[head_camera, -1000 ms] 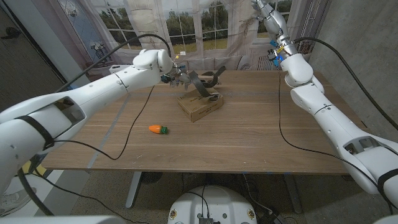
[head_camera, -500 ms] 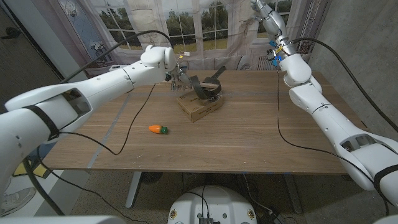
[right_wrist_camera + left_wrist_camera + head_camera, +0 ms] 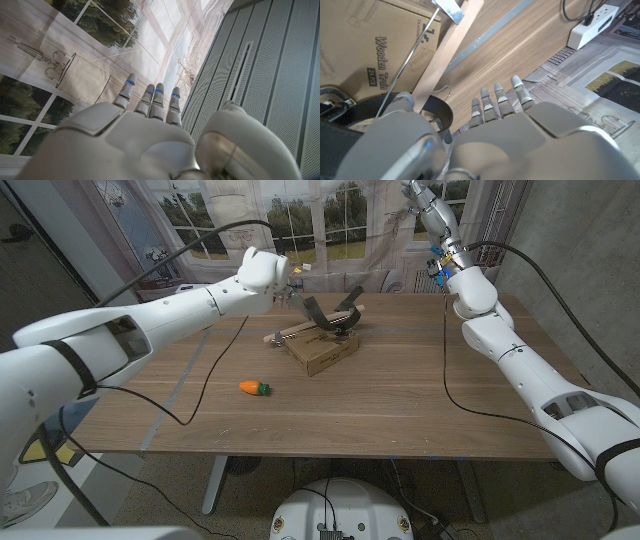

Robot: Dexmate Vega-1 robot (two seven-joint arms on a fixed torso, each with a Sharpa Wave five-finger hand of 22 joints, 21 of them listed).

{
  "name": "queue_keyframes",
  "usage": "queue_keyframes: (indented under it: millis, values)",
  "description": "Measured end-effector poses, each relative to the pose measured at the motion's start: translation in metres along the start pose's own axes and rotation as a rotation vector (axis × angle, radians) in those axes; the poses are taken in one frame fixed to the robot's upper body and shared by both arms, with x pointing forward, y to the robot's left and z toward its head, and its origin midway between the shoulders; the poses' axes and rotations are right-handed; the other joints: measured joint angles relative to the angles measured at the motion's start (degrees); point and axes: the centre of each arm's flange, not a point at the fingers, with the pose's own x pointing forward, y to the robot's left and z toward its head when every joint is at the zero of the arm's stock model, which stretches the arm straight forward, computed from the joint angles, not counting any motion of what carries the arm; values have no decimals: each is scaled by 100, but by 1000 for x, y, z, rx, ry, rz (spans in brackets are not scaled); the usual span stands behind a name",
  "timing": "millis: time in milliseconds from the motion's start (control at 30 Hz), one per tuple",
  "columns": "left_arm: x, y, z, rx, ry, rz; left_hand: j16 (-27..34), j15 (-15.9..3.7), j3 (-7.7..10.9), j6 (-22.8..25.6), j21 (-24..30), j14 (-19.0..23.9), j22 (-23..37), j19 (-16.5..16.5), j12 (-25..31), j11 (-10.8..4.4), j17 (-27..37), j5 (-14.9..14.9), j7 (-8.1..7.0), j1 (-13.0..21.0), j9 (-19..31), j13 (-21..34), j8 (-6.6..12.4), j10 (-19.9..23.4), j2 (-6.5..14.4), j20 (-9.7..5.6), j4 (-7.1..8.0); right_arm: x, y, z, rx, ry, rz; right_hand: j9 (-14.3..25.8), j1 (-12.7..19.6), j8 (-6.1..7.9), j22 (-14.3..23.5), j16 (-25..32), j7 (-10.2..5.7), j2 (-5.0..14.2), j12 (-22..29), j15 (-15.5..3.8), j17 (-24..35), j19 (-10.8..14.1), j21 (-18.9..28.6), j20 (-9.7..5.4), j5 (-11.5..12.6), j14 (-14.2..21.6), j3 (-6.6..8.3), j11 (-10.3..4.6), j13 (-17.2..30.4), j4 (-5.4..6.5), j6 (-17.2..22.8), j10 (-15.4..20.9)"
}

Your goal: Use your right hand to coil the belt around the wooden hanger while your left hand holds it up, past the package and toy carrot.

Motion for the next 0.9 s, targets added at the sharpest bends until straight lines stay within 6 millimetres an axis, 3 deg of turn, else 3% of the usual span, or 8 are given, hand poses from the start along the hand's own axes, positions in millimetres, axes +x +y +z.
queue_keyframes:
  millis: [100, 200, 333, 633, 700, 900]
  values:
    - [-3, -3, 0, 7, 0, 14, -43, 119, -172, -677, -353, -577, 15, -53, -357, 87, 12, 47, -102, -80, -23, -29, -227, -620, 80, 5, 69, 0, 0, 0, 1, -2, 0, 0, 0, 0, 0, 0, 0, 0, 0, 0, -16, 0, 0, 0, 0, 0, 0, 0, 0, 0, 0, 0]
    - [-8, -5, -3, -1, -3, 43, -63, 176, -265, -809, -542, -963, 18, -53, -562, 120, 12, 77, -165, -163, -23, -55, -275, -995, 163, 5, 160, 1, 1, 0, 3, -2, 0, 0, 0, -22, 0, 0, 20, -1, 0, -37, -41, 6, -21, -6, 0, 37, 0, 0, 0, 0, 20, 0]
    - [-13, -6, -9, -36, -22, 150, -63, 252, -357, -837, -667, -1231, 41, -53, -710, 127, 39, 77, -201, -238, -23, -78, -275, -1041, 238, 5, 252, 3, 4, -1, 8, -1, 4, 0, -29, -44, 0, 0, 31, -30, 0, -62, -69, 81, -21, -39, 22, 20, 0, 0, 0, 0, 31, 0]
    - [-21, -23, -21, -182, -138, 295, -93, 297, -406, -824, -734, -1449, 40, -53, -765, 158, 38, 77, -289, -326, -50, -81, -275, -1071, 327, 4, 301, 9, 8, -5, 81, 8, 29, 0, -45, -66, 0, 0, 0, -46, 0, -93, -123, 133, -43, -51, 22, -12, -48, 4, -26, 0, 62, -5]
    - [-19, -33, -28, -238, -154, 274, -93, 309, -415, -824, -743, -1461, 40, -52, -765, 158, 38, 77, -289, -326, -50, -92, -275, -1071, 327, 4, 310, 10, 8, -8, 116, 17, 39, 0, -45, -98, -1, 0, 0, -46, 0, -93, -144, 164, -66, -20, 22, -12, -48, 23, -27, 0, 62, -23]
    - [-21, -40, -50, -387, -261, 426, -93, 338, -440, -825, -795, -1491, 40, -52, -793, 202, 38, 77, -349, -349, -50, -109, -258, -1073, 350, 4, 336, 13, 11, -15, 198, 43, 55, 0, -131, -123, -1, 0, 21, -69, 0, -93, -172, 164, -66, -20, 22, -12, -71, 53, -26, 23, 40, -53]
